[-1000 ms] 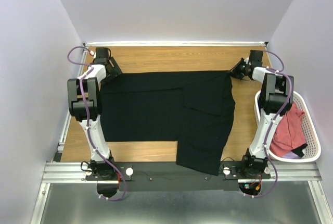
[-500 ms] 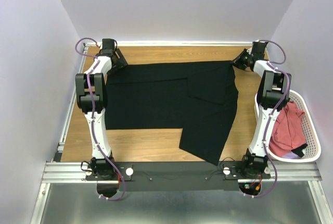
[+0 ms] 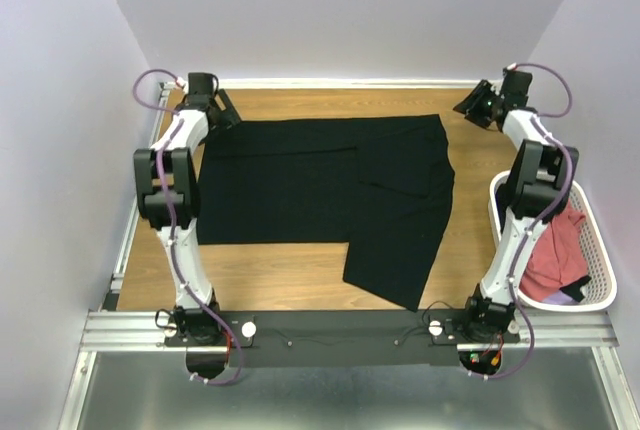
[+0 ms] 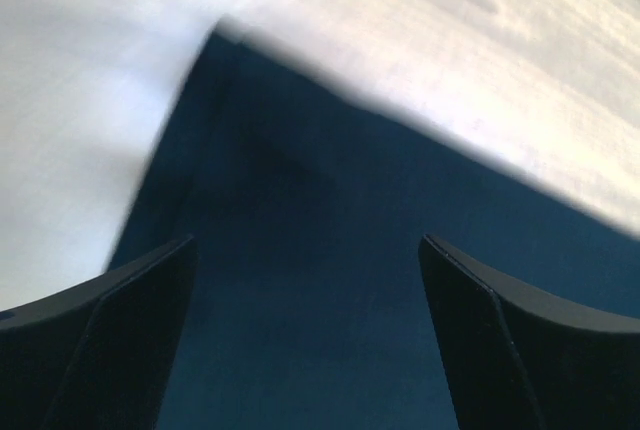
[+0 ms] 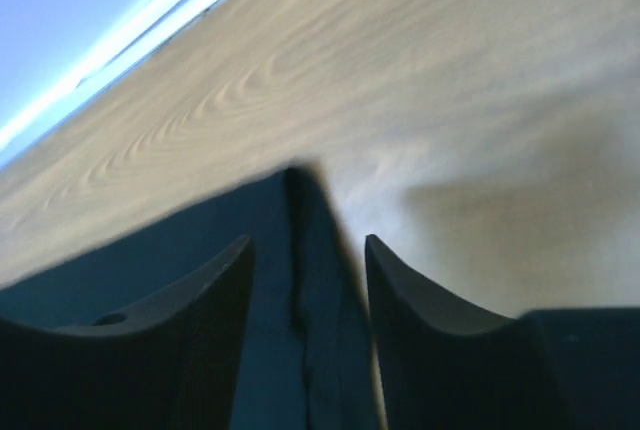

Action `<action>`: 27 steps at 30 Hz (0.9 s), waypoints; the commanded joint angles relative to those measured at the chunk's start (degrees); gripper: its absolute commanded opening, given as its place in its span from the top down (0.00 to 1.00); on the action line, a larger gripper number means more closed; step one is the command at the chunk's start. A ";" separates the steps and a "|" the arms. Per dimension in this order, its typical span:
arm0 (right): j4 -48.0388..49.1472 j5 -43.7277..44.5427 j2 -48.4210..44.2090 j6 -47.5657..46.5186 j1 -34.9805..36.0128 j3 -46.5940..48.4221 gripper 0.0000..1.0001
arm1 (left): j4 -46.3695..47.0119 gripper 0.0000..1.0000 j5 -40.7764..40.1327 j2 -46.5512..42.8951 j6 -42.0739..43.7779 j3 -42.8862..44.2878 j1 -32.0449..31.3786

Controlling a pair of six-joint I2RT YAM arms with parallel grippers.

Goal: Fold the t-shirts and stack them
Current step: Fold the tshirt

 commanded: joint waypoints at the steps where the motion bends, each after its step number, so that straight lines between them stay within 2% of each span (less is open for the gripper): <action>1: -5.11 0.48 -14.02 -2.24 0.71 -7.96 0.41 | 0.10 0.02 -8.93 -14.25 -0.04 -6.44 0.60; 3: -7.13 2.50 -18.88 -2.77 2.29 -15.87 0.36 | -2.63 0.02 -13.86 -20.84 -1.00 -12.68 0.68; 6: -10.11 6.35 -27.94 -2.95 6.06 -26.39 0.31 | -4.21 0.02 -16.77 -29.81 -2.41 -26.44 1.30; 8: -12.74 10.91 -33.98 -3.47 10.09 -32.38 0.26 | -4.56 0.02 -17.04 -36.66 -3.37 -32.18 2.26; 13: -16.01 15.16 -43.41 -4.27 14.51 -40.92 0.21 | -6.32 0.03 -16.69 -48.27 -5.57 -47.12 3.76; 16: -17.07 16.74 -48.34 -4.79 16.18 -44.44 0.18 | -8.52 0.04 -16.42 -54.07 -8.38 -52.31 4.46; 20: -17.24 16.31 -51.42 -4.62 17.85 -46.82 0.18 | -9.31 0.09 -13.26 -54.62 -10.76 -55.67 6.92; 27: -16.72 14.90 -53.00 -5.41 18.73 -48.23 0.18 | -9.49 0.13 -9.49 -47.85 -12.87 -56.82 8.86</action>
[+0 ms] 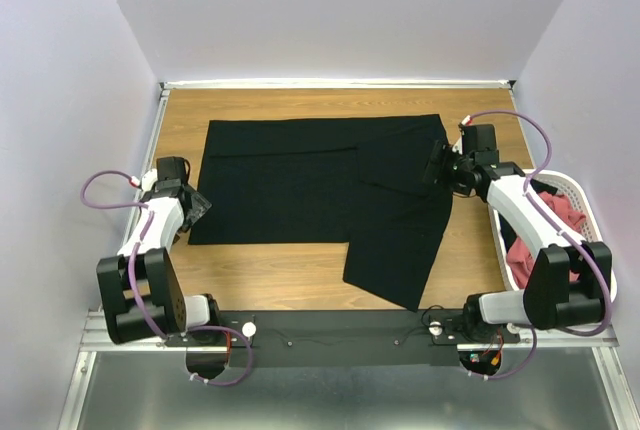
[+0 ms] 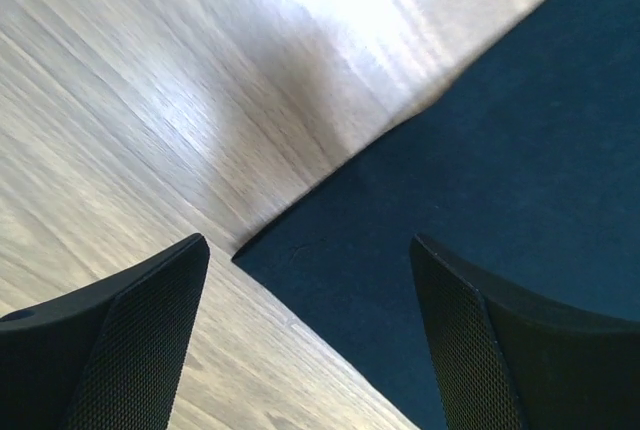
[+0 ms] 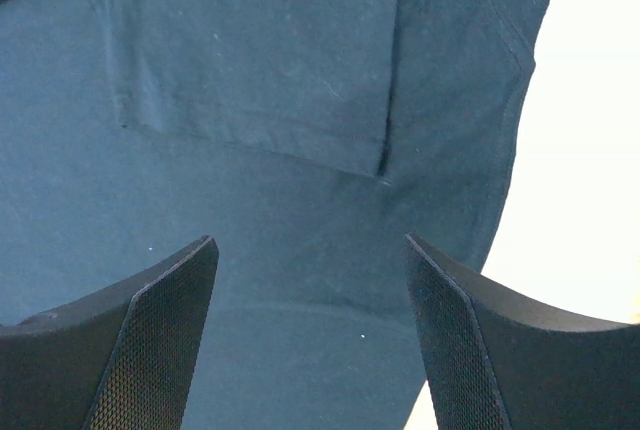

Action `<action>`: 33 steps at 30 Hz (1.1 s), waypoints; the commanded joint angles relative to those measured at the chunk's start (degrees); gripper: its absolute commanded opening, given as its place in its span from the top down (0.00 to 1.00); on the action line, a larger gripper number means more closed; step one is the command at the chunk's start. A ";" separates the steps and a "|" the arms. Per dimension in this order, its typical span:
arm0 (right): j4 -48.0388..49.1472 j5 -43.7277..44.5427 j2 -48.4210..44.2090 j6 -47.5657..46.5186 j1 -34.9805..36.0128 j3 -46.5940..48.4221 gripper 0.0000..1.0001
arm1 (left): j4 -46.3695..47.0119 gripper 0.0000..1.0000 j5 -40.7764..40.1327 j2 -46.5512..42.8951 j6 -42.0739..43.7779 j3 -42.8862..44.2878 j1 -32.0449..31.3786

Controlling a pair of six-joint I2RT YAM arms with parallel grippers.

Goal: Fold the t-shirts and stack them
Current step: Fold the tshirt

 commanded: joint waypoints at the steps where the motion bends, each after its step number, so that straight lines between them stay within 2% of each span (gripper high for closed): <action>1: -0.43 0.84 -1.95 -1.21 0.24 -1.66 0.18 | 0.01 0.15 3.22 4.17 -3.32 -1.61 0.62; 8: 1.94 -1.18 -2.92 -1.21 0.24 -4.11 0.18 | 2.13 0.22 3.49 9.88 -4.11 -2.85 0.62; 10: 2.38 -1.62 -3.44 -1.30 0.24 -4.64 0.18 | 2.57 0.27 3.05 10.77 -4.64 -2.67 0.71; 19: 3.17 -3.20 -4.41 -1.30 0.16 -4.91 0.18 | 3.19 0.42 2.70 10.86 -5.08 -3.28 0.71; 22: 3.35 -3.55 -4.41 -1.13 0.16 -4.91 0.18 | 2.75 0.43 2.26 10.94 -5.17 -2.93 0.62; 26: 3.43 -3.73 -4.59 -1.13 0.24 -5.00 0.18 | 2.04 0.55 1.82 11.56 -5.26 -2.32 0.71; 28: 3.52 -4.08 -4.68 -1.04 0.24 -5.00 0.18 | 1.87 0.57 1.55 11.56 -5.26 -2.14 0.71; 29: 3.61 -4.08 -4.59 -1.13 0.24 -5.09 0.18 | 1.78 0.65 1.55 11.47 -5.08 -2.14 0.71; 30: 3.70 -4.08 -4.59 -0.95 0.24 -5.00 0.18 | 1.69 0.78 1.64 11.39 -4.91 -2.14 0.71; 32: 3.79 -3.82 -4.41 -0.78 0.24 -5.44 0.18 | 1.43 0.81 1.55 11.04 -4.55 -2.14 0.71; 33: 3.70 -3.73 -4.33 -0.69 0.24 -5.61 0.18 | 1.34 0.97 1.55 10.86 -4.38 -2.14 0.62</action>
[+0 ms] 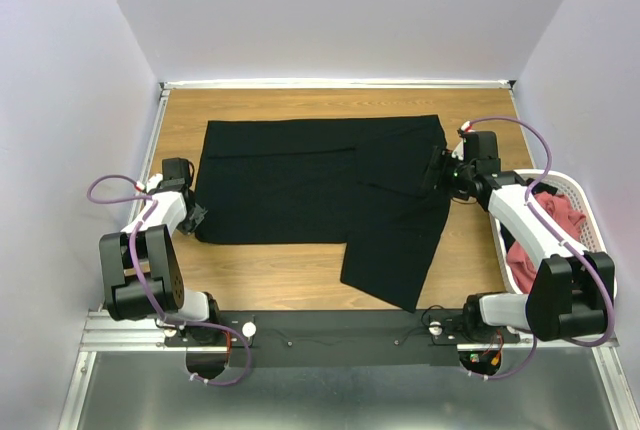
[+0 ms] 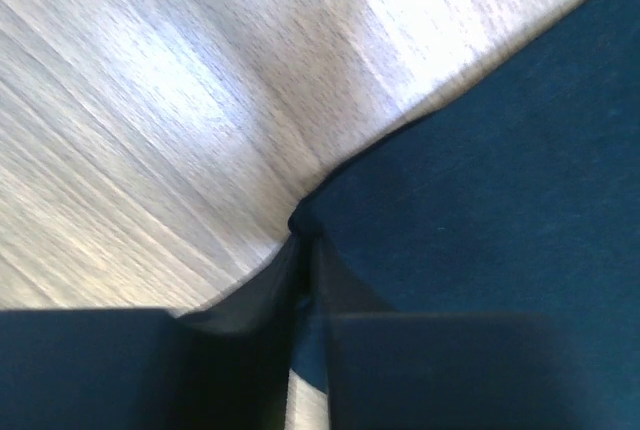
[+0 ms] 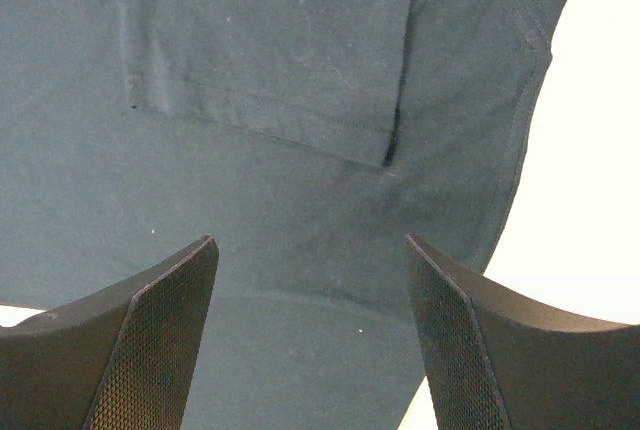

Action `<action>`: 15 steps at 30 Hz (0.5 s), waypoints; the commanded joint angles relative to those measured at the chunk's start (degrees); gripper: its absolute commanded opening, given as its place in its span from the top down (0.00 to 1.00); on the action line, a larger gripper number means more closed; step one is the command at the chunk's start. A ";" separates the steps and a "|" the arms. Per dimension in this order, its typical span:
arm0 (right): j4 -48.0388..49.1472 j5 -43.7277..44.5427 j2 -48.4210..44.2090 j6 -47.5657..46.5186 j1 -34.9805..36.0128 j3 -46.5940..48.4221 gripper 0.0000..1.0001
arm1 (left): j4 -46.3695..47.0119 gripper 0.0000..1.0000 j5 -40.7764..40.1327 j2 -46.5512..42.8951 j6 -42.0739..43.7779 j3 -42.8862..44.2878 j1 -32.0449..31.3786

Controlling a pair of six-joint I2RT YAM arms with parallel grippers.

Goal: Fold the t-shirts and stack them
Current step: Fold the tshirt

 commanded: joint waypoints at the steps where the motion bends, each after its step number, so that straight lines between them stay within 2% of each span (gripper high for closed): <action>1: 1.03 -0.36 -0.91 0.12 0.16 -1.48 0.18 | -1.61 0.98 0.33 1.90 -0.33 -1.77 0.47; 2: 1.03 -0.28 -1.00 0.21 0.24 -1.92 0.18 | -1.53 1.00 0.94 1.46 -0.07 -2.03 0.47; 8: -1.25 1.04 -1.36 1.27 0.24 -3.68 0.18 | -1.79 1.00 2.88 -2.05 1.42 -1.68 0.38; 15: -10.29 4.20 -0.03 1.62 1.03 -3.77 0.19 | -1.88 1.00 3.32 -5.13 6.08 0.25 0.47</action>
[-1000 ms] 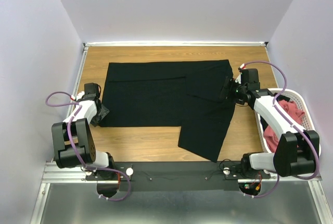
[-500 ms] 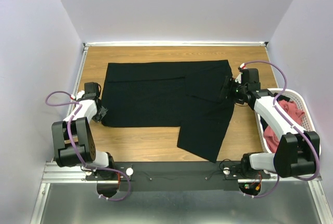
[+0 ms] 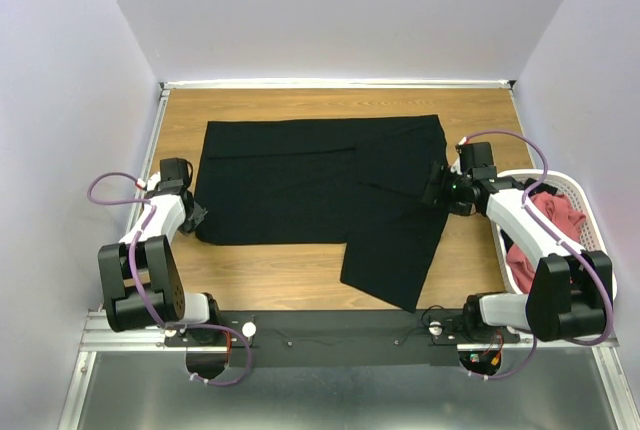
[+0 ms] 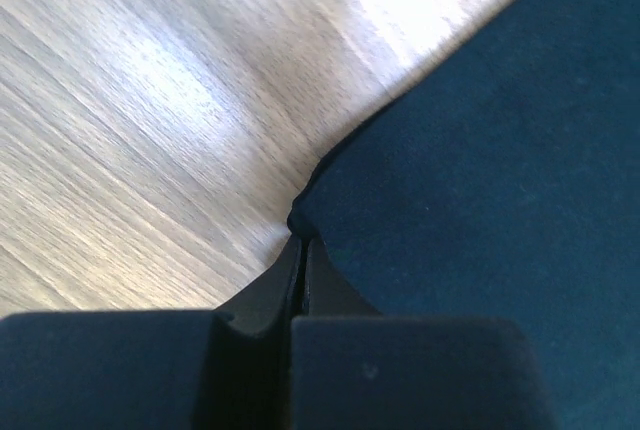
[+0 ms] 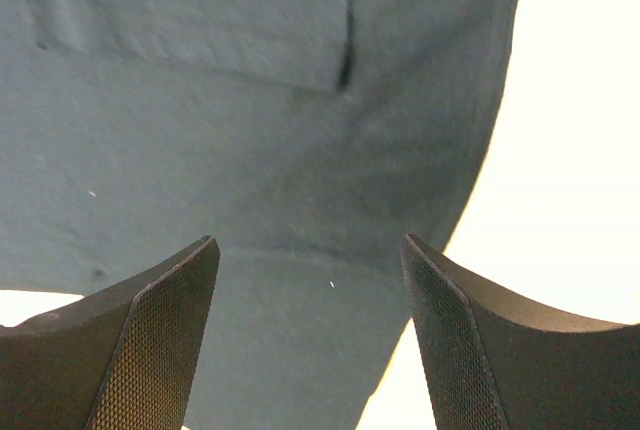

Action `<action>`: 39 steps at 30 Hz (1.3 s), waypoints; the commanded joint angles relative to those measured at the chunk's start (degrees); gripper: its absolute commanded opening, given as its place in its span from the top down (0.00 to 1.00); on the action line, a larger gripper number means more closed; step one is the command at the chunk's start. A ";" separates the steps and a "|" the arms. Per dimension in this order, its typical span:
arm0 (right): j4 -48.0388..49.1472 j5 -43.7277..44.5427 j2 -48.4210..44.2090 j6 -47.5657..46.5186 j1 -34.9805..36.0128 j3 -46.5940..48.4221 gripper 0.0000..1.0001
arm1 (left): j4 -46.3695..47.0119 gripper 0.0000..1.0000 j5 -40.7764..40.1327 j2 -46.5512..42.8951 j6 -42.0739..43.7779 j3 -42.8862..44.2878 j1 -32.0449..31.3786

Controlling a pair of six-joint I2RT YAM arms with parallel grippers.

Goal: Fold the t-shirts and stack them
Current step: Fold the tshirt

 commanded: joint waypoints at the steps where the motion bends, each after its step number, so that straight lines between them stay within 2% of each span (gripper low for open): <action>1: -7.11 3.57 -0.10 1.33 0.79 -0.38 0.20 | -0.85 1.00 1.20 -2.12 3.87 0.56 0.47; 7: -12.91 5.68 0.86 2.92 0.97 -0.38 0.20 | 1.35 1.00 4.71 -5.10 6.43 -0.05 0.47; 12: -13.36 9.37 2.00 5.20 0.97 -1.00 0.23 | 2.92 1.00 6.46 -5.81 7.74 -0.50 0.47; 18: -9.59 8.06 4.38 7.40 0.97 -2.57 0.26 | 3.90 1.00 8.14 -5.98 8.71 -0.85 0.47; 27: -4.66 13.60 3.59 11.18 0.88 -6.97 0.32 | 4.42 1.00 8.66 -6.95 8.80 -1.11 0.47; 39: -2.90 12.63 3.06 12.85 0.88 -6.27 0.37 | 4.34 1.00 8.40 -7.30 8.80 -1.02 0.47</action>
